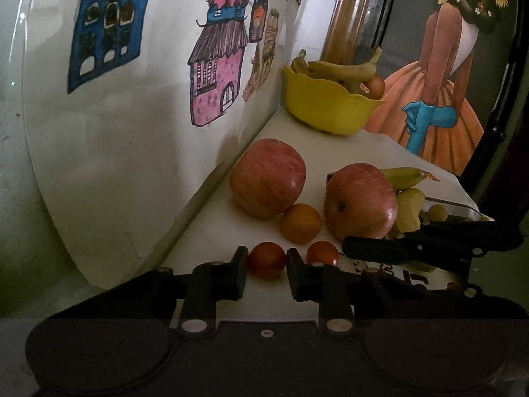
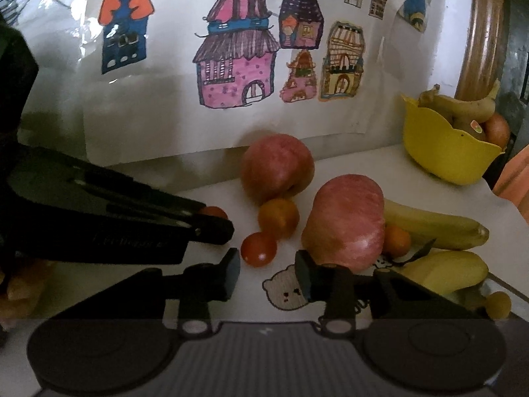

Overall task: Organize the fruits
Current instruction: 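Grasp a cherry tomato with the left tool while the right tool grasps another, then carry the tomato in the left tool to the tray and open while the right tool does likewise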

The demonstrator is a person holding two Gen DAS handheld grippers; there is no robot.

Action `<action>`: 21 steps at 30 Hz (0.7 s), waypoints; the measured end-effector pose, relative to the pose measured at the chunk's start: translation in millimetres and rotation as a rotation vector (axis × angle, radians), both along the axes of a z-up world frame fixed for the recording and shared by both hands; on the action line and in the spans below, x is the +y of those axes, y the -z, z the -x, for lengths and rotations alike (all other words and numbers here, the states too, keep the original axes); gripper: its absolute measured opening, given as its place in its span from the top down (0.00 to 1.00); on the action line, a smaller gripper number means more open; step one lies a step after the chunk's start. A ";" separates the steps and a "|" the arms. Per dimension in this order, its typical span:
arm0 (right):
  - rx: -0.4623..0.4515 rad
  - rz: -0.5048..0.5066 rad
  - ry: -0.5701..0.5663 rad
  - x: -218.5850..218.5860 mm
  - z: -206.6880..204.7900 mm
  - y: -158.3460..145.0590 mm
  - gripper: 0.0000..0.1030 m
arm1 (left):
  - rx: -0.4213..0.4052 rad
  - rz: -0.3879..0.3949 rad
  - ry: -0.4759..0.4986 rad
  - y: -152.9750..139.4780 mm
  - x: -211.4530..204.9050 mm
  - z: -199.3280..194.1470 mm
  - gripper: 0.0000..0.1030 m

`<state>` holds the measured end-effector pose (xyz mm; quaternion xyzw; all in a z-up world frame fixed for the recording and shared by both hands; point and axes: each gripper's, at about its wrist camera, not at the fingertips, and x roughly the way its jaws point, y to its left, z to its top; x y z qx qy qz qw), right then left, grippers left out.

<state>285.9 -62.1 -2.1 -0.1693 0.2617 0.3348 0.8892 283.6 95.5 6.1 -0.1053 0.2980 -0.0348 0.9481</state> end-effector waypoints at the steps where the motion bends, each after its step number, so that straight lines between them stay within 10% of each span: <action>1: 0.000 -0.006 0.003 0.4 -0.5 0.3 0.61 | 0.000 0.000 0.000 0.2 0.2 0.1 0.74; 21: -0.007 -0.034 -0.005 -10.3 17.6 -0.1 0.75 | -0.007 -0.053 0.017 -5.4 -14.0 16.4 0.75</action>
